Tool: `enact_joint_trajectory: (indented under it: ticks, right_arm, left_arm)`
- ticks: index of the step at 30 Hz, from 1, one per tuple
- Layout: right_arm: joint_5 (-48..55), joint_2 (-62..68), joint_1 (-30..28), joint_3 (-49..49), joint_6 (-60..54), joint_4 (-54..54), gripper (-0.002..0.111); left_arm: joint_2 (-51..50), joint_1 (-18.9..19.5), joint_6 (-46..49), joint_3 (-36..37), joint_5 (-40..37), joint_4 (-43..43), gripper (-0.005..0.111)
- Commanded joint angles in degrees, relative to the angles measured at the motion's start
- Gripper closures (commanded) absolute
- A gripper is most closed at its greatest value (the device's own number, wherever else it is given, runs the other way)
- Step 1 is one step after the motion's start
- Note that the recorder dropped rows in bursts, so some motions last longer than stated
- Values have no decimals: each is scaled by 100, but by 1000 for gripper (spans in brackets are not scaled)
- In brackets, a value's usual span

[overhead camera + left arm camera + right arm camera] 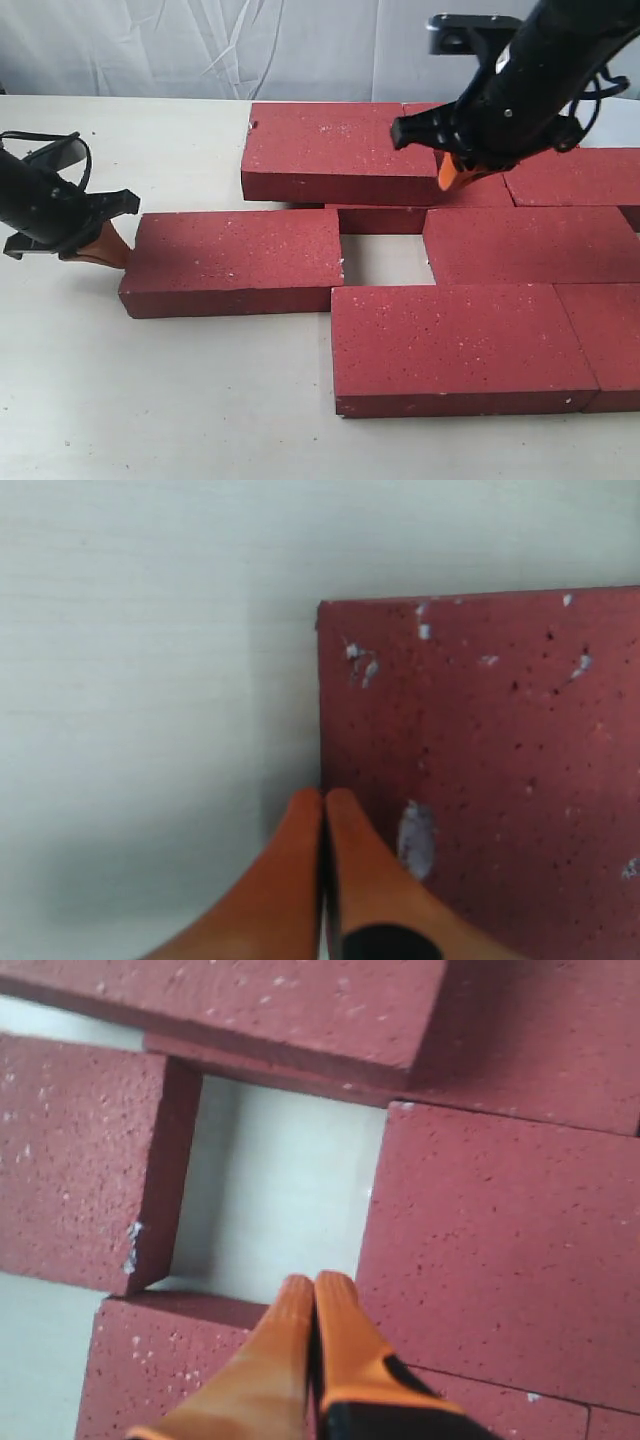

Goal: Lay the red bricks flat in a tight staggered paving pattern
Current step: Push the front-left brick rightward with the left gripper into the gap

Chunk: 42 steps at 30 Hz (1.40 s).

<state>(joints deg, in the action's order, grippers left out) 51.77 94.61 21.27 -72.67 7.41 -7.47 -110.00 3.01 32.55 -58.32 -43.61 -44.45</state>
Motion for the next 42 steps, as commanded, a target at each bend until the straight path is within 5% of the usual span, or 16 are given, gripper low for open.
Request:
enact_joint_trajectory:
  ticks: [1, 15, 26, 32, 42]
  right_arm:
    - [-244, -207, -366, 83, -156, -501, 109]
    - [-243, -213, -380, 83, -190, -550, 109]
    - [-243, -213, -380, 83, -281, -608, 109]
    - [-243, -213, -380, 83, -281, -608, 109]
    - [-269, -213, -380, 83, -281, -607, 109]
  left_arm:
    - [9, -104, -108, -67, 186, 0, 107]
    - [-2, -660, -97, -67, 379, -103, 107]
    - [-2, -701, 158, -67, 598, -656, 107]
    - [-233, -1086, 214, -67, 650, -839, 107]
    - [-470, -1085, 214, -403, 462, -872, 107]
